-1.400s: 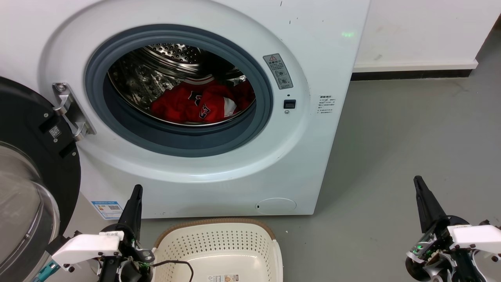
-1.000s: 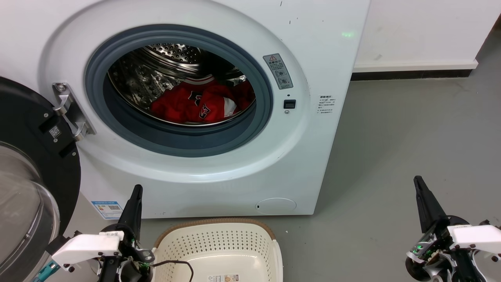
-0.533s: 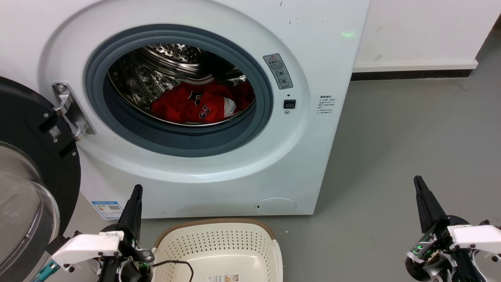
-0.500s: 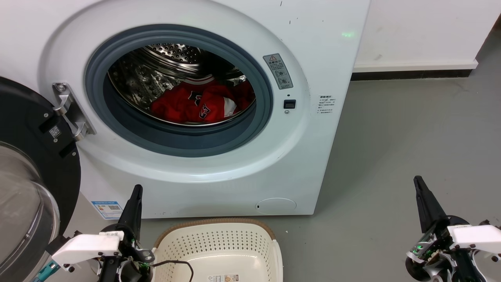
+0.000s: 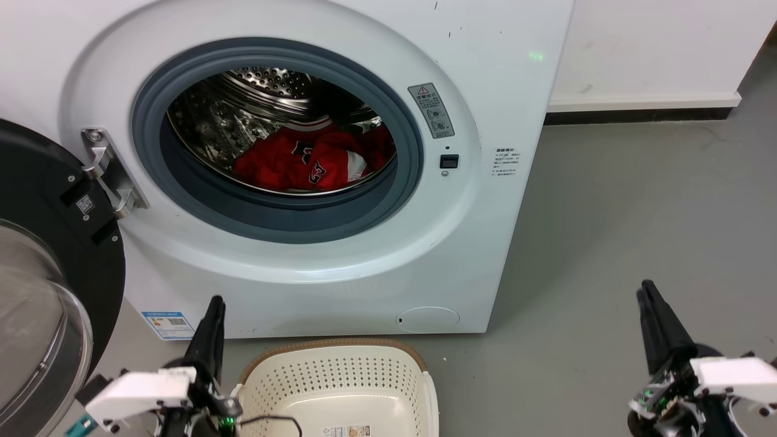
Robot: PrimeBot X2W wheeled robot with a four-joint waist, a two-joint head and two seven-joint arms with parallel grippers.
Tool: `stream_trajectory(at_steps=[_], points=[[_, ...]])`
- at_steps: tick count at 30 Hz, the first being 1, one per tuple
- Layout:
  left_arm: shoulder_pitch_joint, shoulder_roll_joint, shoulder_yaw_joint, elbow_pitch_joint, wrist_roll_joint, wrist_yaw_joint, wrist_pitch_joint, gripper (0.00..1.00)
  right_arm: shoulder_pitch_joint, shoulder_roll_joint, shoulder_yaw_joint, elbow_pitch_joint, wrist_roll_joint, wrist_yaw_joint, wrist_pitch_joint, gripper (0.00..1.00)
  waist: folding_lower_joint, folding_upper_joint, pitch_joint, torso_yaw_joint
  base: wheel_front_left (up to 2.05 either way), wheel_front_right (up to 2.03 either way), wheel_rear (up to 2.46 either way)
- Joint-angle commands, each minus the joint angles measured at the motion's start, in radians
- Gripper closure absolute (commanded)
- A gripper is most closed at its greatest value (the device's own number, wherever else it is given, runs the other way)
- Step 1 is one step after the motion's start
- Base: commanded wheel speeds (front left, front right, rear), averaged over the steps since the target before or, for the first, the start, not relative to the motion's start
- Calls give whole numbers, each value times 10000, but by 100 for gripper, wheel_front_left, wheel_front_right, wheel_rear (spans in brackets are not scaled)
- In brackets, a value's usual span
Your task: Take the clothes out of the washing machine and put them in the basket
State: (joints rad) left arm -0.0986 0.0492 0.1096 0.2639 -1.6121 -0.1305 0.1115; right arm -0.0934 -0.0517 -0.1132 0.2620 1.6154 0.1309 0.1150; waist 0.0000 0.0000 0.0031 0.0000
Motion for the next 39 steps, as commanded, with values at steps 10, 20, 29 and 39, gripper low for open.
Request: stream_trajectory(at_steps=[10,20,29,39], points=[[300,-10,14,-90,156,0,-390,0,264,5,96,-69,-159,0,-392,0,0,0,7,-10,0,0,0],[368,-6,582,-53,1102,-1,-855,0,363,5,-204,-163,-1325,0,-861,0,0,0,4,-26,0,0,0],[226,-1,1616,-346,2771,169,-1233,0,202,5,-632,-357,-3687,0,-1243,0,0,0,31,-36,0,0,0],[289,4,1700,-2550,5717,1255,-1681,0,157,6,-569,-1946,-7467,-1,-1696,0,0,0,138,-48,0,0,0]])
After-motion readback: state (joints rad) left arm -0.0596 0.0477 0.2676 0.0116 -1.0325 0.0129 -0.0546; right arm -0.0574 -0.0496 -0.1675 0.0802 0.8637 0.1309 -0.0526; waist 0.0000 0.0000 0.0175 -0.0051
